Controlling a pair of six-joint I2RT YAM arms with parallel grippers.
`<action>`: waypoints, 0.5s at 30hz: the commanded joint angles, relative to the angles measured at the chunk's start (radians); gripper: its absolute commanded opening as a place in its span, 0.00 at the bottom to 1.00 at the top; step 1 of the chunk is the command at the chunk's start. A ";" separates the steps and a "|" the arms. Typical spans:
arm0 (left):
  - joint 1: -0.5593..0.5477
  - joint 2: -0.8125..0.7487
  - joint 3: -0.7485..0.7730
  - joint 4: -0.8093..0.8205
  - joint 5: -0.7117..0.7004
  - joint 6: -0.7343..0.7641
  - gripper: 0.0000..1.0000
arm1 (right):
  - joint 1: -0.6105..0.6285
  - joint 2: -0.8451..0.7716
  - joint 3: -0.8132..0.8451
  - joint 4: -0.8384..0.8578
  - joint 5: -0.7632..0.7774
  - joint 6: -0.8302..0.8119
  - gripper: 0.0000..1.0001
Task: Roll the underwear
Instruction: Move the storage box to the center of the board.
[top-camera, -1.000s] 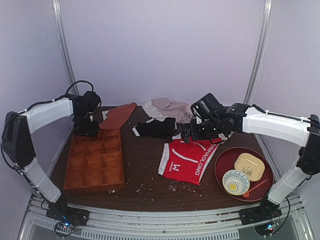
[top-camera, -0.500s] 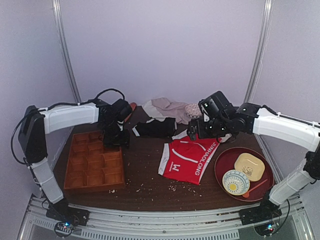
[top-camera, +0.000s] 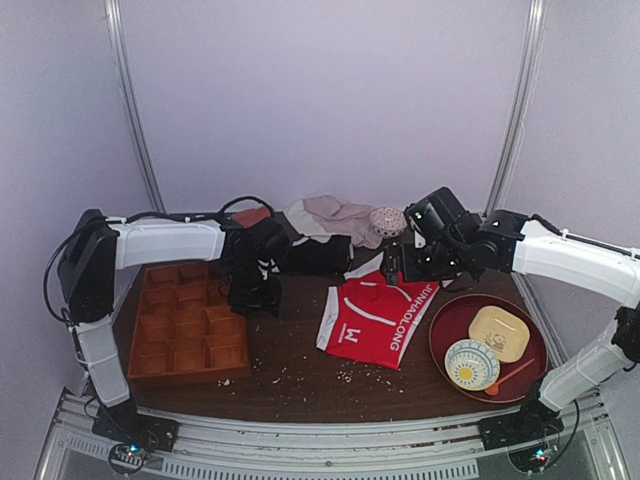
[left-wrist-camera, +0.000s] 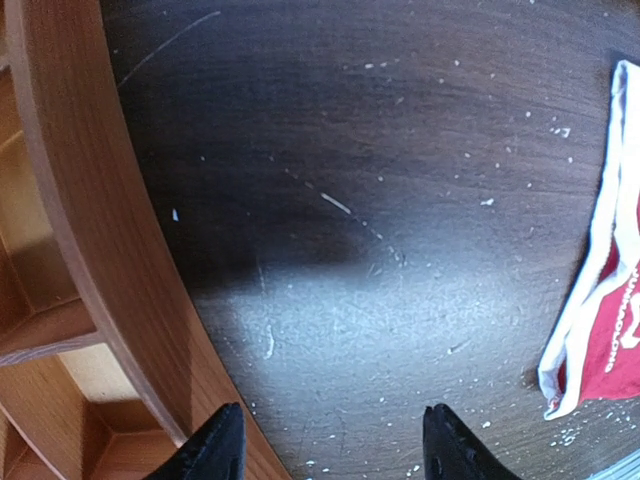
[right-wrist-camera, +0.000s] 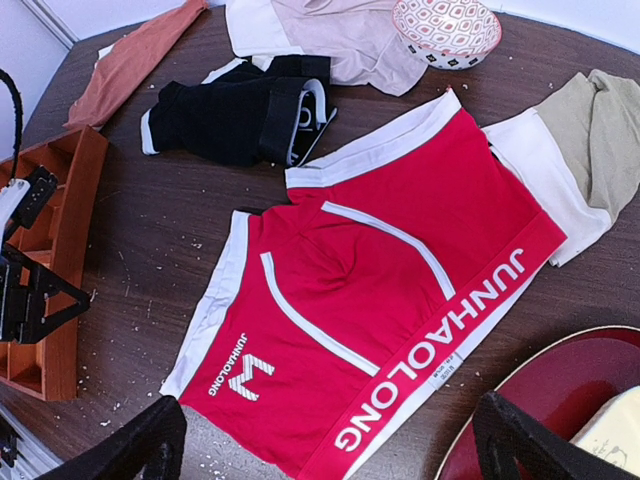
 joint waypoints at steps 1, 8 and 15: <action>-0.001 0.031 0.007 -0.004 0.006 -0.024 0.61 | -0.004 -0.020 -0.017 -0.011 0.025 0.011 1.00; -0.004 0.013 -0.072 -0.044 -0.012 -0.037 0.60 | -0.005 -0.018 -0.023 -0.011 0.027 0.009 1.00; -0.004 -0.072 -0.198 -0.097 -0.078 -0.044 0.59 | -0.006 -0.015 -0.035 0.006 0.022 0.013 1.00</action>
